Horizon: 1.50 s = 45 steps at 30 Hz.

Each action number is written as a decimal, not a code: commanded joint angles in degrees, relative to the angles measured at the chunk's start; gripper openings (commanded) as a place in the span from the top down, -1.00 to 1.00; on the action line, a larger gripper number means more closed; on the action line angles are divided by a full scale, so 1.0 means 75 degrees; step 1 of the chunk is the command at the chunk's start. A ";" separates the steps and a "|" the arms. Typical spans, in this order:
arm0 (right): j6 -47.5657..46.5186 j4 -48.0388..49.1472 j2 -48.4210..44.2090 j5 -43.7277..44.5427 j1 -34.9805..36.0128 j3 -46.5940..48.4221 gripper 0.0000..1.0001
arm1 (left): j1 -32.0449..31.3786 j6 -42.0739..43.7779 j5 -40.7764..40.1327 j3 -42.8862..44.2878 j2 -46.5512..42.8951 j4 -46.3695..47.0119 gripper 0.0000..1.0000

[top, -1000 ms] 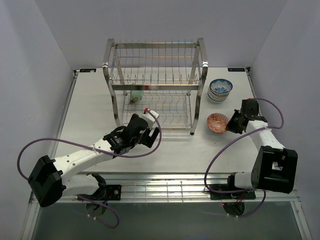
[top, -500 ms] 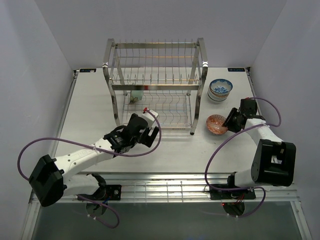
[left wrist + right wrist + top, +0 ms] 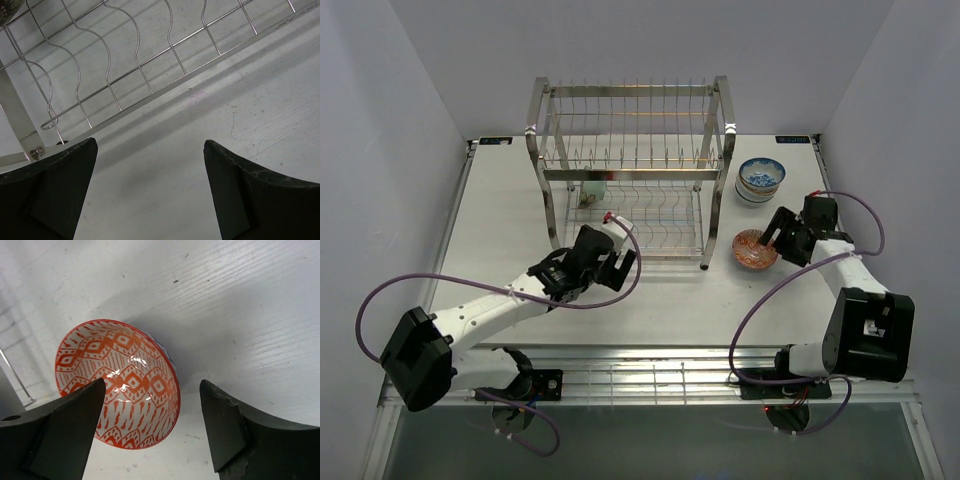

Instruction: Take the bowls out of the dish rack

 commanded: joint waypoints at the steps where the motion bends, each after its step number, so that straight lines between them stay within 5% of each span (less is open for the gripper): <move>1: 0.0026 0.0001 -0.0590 -0.0007 -0.0102 0.0168 -0.65 | 0.0179 -0.0182 0.0091 0.0041 -0.0011 0.0309 -0.96; 13: 0.0027 0.0071 -0.1352 -0.0745 -0.0255 -0.0124 -0.72 | 0.1164 -0.1179 0.0912 0.0918 0.1346 0.0835 -0.96; 26: -0.0115 0.0517 -0.1423 -0.1401 -0.0267 -0.0605 -0.66 | 0.1222 -0.0020 -0.1465 0.3531 0.3972 0.0871 -0.96; 45: -0.0162 0.0739 -0.1095 -0.1660 -0.0314 -0.0746 -0.65 | 0.1316 0.2194 -0.3248 0.3474 0.4265 0.2991 -0.96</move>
